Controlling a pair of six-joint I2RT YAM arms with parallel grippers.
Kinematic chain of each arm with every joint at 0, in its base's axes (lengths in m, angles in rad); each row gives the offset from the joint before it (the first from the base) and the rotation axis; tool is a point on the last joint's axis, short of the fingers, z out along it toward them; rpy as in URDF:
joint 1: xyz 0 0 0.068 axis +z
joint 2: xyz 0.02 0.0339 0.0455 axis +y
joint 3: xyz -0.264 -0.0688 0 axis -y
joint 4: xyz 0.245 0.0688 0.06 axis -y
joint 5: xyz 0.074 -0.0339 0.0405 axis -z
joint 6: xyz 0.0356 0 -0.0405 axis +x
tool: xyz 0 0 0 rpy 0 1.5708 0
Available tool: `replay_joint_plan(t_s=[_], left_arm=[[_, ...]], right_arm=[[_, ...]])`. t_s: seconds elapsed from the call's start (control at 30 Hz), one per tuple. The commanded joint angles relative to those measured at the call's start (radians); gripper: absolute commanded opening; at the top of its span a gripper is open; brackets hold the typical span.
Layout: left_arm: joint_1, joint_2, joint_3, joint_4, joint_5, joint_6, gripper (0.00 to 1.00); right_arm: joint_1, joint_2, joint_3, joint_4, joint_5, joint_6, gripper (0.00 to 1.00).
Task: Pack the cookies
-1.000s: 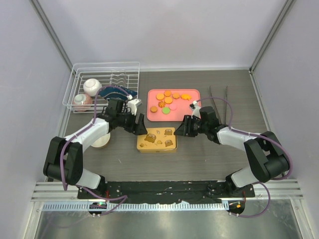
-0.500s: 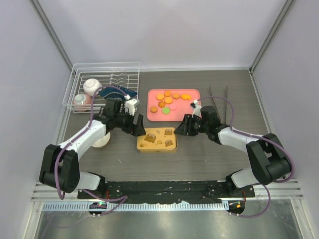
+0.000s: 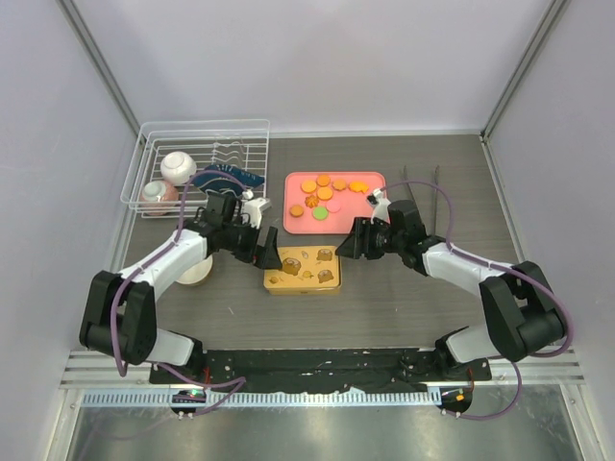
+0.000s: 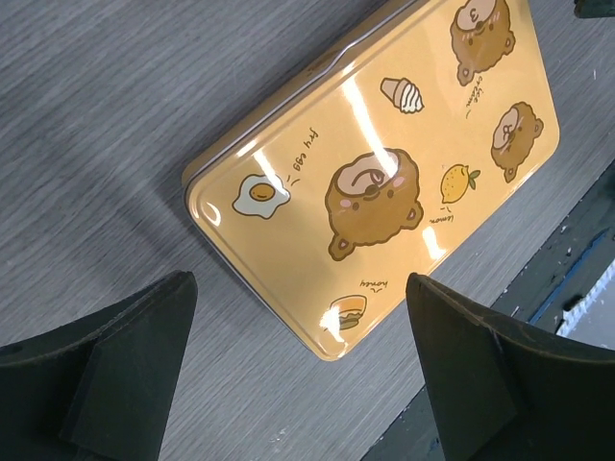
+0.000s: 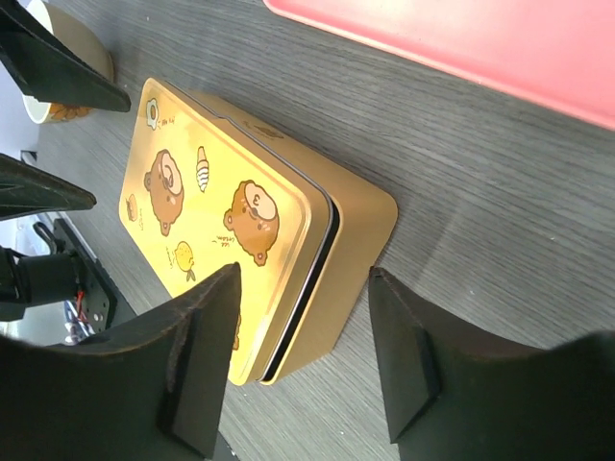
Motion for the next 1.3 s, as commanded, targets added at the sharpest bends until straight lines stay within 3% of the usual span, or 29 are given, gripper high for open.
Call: replay_joint_plan(t_s=[0.0,1.27], left_arm=[[-0.006,0.021,0.025,-0.004,0.058,-0.011,0.96],[-0.044,0.021,0.045,0.008,0.065,-0.043,0.97]], right_arm=[[-0.005,-0.048,0.054,-0.048,0.022,-0.073,0.63],[0.032,-0.017,0.056,-0.117,-0.069,-0.154,0.7]])
